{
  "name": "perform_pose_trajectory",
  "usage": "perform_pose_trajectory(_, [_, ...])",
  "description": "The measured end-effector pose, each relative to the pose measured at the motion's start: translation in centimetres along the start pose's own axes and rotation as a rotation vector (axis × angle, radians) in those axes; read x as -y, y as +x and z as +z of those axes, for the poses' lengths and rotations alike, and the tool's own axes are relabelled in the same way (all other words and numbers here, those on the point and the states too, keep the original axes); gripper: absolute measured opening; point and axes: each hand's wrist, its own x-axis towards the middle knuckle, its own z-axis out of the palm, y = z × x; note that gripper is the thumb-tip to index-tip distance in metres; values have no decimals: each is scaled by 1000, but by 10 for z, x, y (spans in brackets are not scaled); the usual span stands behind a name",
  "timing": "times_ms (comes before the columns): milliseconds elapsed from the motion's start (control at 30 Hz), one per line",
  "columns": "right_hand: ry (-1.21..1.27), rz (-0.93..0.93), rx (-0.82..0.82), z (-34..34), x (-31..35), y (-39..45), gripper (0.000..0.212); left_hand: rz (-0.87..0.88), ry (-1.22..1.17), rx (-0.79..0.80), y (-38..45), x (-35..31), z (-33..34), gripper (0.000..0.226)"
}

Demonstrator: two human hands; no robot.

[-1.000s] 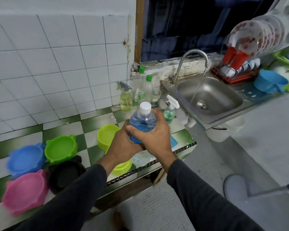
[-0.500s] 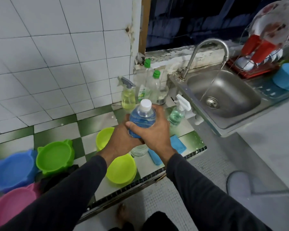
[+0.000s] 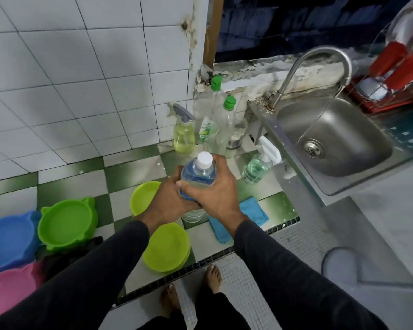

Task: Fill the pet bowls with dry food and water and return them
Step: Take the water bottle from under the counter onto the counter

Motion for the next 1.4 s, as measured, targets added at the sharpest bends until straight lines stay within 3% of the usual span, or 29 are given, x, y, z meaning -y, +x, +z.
perform_pose_trajectory(400, [-43, -34, 38, 5, -22, 5, 77, -59, -7, -59, -4, 21, 13, 88])
perform_pose_trajectory(833, [-24, -22, 48, 4, -24, 2, 83, -72, -94, -13, -3, 26, 15, 99])
perform_pose_trajectory(1400, [-26, -69, 77, 0, -22, 5, 63, -87, -96, 90, -7, 39, 18, 93])
